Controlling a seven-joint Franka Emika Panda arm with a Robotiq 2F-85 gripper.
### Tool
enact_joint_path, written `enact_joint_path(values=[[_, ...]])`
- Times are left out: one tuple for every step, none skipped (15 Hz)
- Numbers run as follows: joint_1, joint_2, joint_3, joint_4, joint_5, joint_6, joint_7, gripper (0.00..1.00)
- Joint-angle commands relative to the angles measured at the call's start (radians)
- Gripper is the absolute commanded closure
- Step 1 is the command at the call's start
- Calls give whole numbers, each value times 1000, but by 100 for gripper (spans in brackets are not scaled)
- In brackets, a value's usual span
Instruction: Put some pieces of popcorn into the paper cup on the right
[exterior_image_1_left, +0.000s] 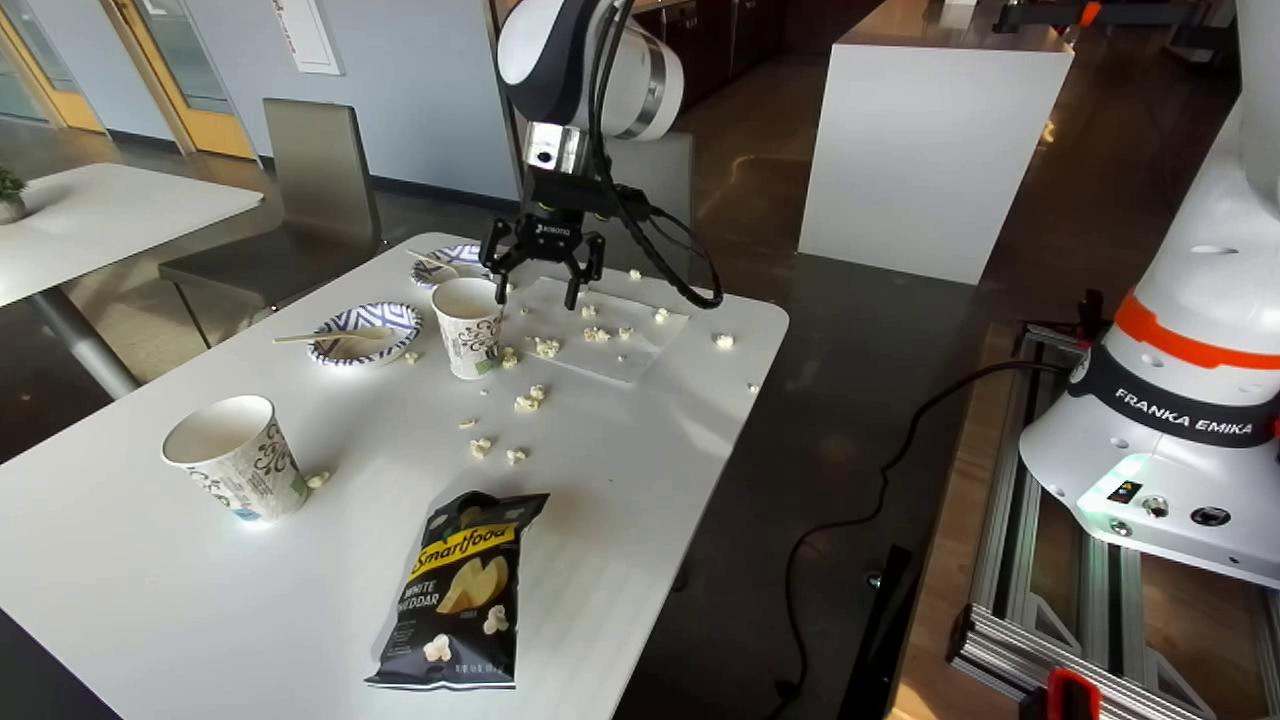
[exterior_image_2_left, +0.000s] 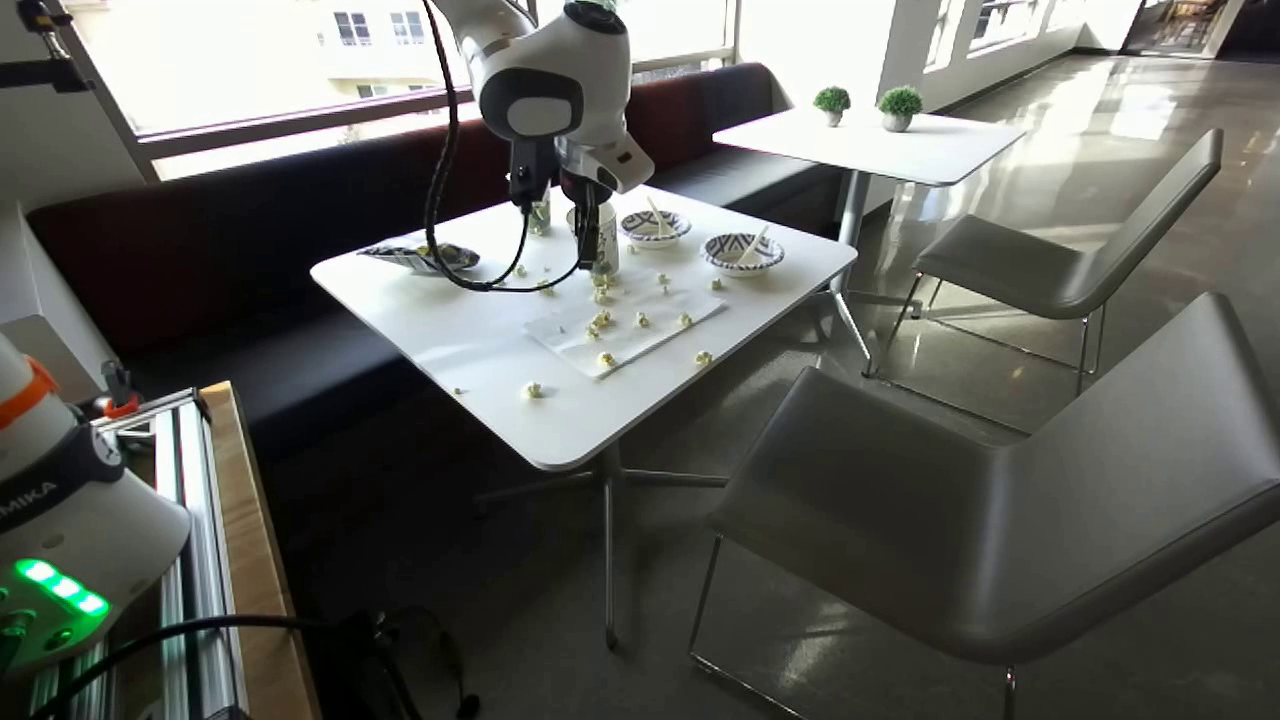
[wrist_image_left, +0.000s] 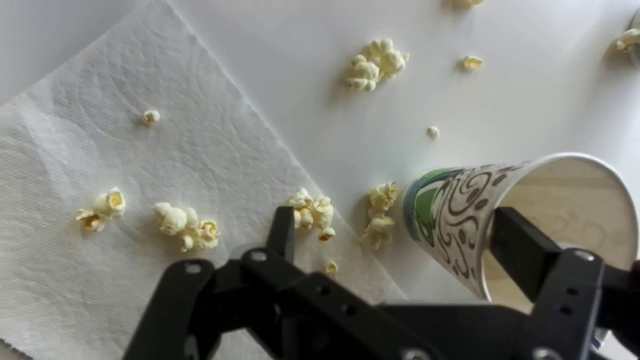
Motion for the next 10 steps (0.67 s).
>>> enact_joint_path(values=[[28, -38, -27, -31, 32, -9, -8, 0], [26, -38, -22, -31, 41, 5, -22, 0], [26, -37, -20, -30, 44, 18, -32, 0], [27, -36, -19, -29, 47, 26, -38, 0], [27, -36, -17, -30, 51, 42, -49, 0], [26, -36, -13, -30, 53, 57, -67, 0], [28, -37, -12, -31, 54, 76, -74, 0], [33, -38, -17, -31, 45, 61, -63, 0], [33, -40, -12, -32, 40, 53, -78, 0], [44, -51, -17, -39, 9, 11, -84, 0]])
